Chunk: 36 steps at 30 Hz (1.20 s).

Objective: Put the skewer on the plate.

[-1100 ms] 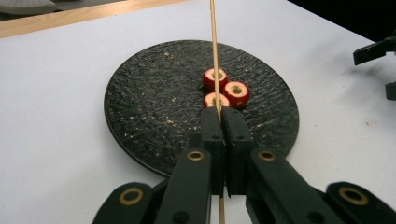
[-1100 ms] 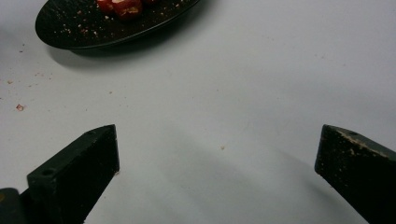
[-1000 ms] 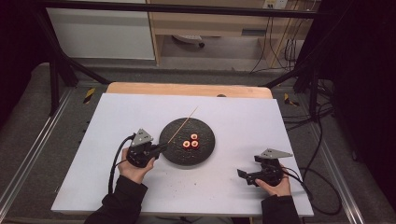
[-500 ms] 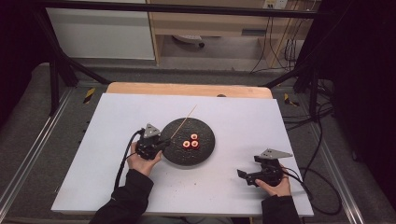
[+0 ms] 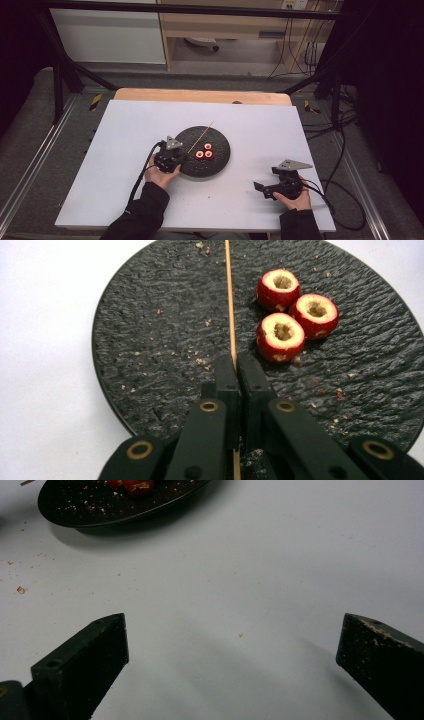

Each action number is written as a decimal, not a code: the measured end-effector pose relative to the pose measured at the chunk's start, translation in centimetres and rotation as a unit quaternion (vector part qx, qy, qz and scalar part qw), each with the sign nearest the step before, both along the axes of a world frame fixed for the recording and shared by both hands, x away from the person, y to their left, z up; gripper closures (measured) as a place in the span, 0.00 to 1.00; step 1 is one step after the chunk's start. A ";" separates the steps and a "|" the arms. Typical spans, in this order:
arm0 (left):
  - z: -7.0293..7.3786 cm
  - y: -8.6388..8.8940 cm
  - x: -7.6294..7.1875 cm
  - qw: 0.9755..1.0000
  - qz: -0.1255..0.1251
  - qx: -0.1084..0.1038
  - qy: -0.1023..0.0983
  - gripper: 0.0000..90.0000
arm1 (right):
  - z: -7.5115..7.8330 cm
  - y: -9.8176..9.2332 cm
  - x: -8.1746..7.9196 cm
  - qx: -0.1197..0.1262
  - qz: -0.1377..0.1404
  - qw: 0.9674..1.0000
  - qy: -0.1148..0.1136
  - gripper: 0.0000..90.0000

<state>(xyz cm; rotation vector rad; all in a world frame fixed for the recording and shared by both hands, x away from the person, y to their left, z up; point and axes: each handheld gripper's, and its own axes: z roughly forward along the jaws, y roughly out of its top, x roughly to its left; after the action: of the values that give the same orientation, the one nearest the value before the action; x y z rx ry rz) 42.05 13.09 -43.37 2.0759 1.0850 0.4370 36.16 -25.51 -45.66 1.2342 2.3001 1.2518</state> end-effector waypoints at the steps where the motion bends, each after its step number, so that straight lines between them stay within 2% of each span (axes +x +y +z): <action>1: -0.1 0.0 0.0 1.000 0.000 0.002 0.001 0.98 | 0.0 0.0 0.0 0.000 0.000 1.000 0.000 0.02; 5: -0.3 -0.2 0.1 1.000 0.002 0.006 0.008 0.98 | 0.0 0.0 0.0 0.000 -0.001 1.000 0.003 0.02; 14: -0.4 -0.1 0.1 1.000 -0.002 0.013 0.010 0.97 | 0.0 0.1 0.0 0.002 -0.002 1.000 0.005 0.02; 17: -0.2 0.1 0.0 1.000 -0.004 0.012 0.010 0.94 | 0.0 0.1 0.0 0.001 -0.001 1.000 0.004 0.02; 22: 0.6 0.9 -0.4 1.000 -0.013 0.000 -0.002 0.82 | 0.0 0.0 0.0 0.001 -0.001 1.000 0.001 0.02; 25: 1.0 1.5 -0.8 1.000 -0.027 -0.010 -0.006 0.72 | 0.0 0.0 0.0 0.000 0.000 1.000 0.001 0.02; 30: 1.6 2.7 -1.6 0.999 -0.050 -0.009 -0.002 0.58 | 0.0 0.0 0.0 0.003 -0.001 1.000 0.002 0.01; 36: 1.7 4.4 -2.6 0.997 -0.072 -0.012 -0.010 0.39 | 0.0 0.0 0.0 0.003 -0.001 1.000 0.003 0.01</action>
<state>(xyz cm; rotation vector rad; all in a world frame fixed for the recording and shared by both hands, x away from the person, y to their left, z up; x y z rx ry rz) 39.43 17.48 -41.65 2.1075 0.9167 0.3713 36.12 -25.48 -45.62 1.2427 2.3000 1.2566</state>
